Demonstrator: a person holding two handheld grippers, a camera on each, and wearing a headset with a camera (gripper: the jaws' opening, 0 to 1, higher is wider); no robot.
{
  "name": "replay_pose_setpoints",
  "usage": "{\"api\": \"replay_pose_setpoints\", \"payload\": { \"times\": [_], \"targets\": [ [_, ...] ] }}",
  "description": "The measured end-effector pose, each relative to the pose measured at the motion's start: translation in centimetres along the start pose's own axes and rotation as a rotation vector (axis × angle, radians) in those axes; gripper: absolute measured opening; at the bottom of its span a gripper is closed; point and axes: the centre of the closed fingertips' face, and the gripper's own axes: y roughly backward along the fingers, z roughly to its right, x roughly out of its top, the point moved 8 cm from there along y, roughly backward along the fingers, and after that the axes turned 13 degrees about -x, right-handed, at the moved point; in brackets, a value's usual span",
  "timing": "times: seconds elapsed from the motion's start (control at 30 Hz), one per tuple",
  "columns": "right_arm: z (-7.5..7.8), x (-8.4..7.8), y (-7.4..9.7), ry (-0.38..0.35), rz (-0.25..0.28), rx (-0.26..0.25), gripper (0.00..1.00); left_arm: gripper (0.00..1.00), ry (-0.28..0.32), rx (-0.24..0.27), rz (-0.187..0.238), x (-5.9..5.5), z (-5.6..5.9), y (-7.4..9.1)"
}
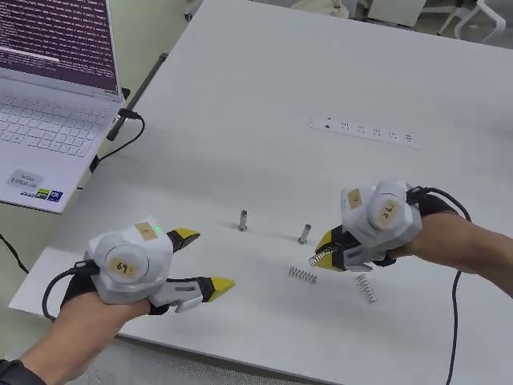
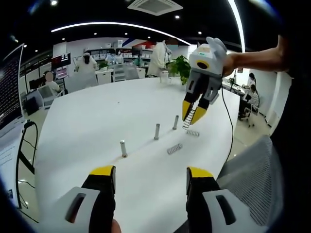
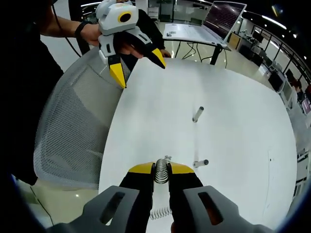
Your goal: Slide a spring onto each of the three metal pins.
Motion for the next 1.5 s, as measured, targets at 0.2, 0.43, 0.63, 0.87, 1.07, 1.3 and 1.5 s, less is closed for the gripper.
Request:
{"api": "replay_pose_setpoints", "payload": {
  "times": [0.2, 0.43, 0.63, 0.87, 1.07, 1.3, 1.5],
  "targets": [
    [0.7, 1.1, -1.1, 0.018, -0.005, 0.005, 0.08, 0.58, 0.027, 0.024, 0.016, -0.5, -0.3, 1.1],
    [1.3, 2.2, -2.0, 0.039, -0.002, 0.015, 0.08, 0.61, 0.039, 0.040, 0.025, -0.6, -0.4, 1.8],
    [2.0, 3.2, -2.7, 0.062, -0.004, 0.022, 0.08, 0.62, 0.045, 0.042, 0.024, -0.9, -0.3, 2.0],
    [3.0, 4.4, -3.7, 0.090, -0.007, 0.031, 0.08, 0.63, 0.053, 0.044, 0.035, -1.0, -0.1, 2.2],
    [4.0, 5.5, -4.6, 0.110, -0.010, 0.035, 0.08, 0.64, 0.060, 0.047, 0.041, -1.0, -0.1, 2.3],
    [5.2, 6.6, -5.5, 0.128, -0.012, 0.038, 0.08, 0.65, 0.070, 0.054, 0.040, -1.2, -0.2, 2.5],
    [5.9, 7.2, -6.2, 0.139, -0.016, 0.042, 0.08, 0.67, 0.077, 0.058, 0.042, -1.2, -0.3, 2.7]
  ]
}}
